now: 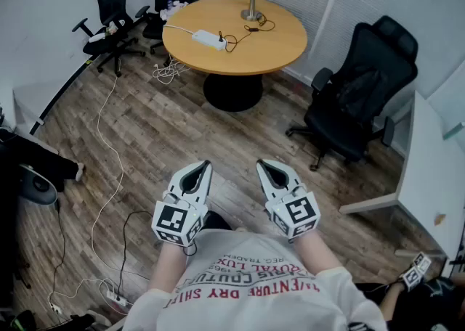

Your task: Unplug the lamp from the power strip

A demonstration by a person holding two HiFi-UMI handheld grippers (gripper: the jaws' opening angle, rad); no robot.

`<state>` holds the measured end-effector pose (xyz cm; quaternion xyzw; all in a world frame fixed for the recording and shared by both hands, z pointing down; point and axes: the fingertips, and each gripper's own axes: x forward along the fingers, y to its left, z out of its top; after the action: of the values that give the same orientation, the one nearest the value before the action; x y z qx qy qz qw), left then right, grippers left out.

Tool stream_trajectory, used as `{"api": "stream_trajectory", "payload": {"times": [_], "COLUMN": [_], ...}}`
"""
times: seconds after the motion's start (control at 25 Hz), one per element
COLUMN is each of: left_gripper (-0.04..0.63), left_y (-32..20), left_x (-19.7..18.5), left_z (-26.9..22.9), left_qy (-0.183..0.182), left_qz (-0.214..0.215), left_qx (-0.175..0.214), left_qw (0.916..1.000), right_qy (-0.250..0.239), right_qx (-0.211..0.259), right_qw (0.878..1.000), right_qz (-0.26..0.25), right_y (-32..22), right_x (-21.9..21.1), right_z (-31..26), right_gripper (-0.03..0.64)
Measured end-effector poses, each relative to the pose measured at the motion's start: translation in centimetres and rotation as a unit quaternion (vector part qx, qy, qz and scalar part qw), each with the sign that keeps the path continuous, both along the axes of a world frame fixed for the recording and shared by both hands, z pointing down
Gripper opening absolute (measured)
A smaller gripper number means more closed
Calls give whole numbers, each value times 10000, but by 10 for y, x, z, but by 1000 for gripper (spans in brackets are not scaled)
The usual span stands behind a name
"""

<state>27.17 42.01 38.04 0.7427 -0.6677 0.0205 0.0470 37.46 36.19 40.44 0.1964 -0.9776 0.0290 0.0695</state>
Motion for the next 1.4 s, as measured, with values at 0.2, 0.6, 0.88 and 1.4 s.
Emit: {"api": "stream_trajectory", "payload": {"times": [0.2, 0.6, 0.88, 1.4], "left_gripper": [28, 28, 28, 28], "left_y": [-6, -19, -42, -102], "left_x": [-1, -16, -78, -260], "left_z": [1, 12, 24, -2], "left_qy": [2, 117, 290, 306], "left_qz": [-1, 80, 19, 90], "left_qx": [-1, -191, -288, -321], "left_qw": [10000, 9997, 9992, 9990], "right_qy": [69, 307, 488, 555], "right_qx": [-16, 68, -140, -301], "right_qw": [10000, 9995, 9987, 9961], "right_qz": [-22, 67, 91, 613], "right_y": [-5, -15, -40, -109], "right_x": [0, -16, -73, -231], "right_z": [3, 12, 27, 16], "right_gripper": [28, 28, 29, 29]}}
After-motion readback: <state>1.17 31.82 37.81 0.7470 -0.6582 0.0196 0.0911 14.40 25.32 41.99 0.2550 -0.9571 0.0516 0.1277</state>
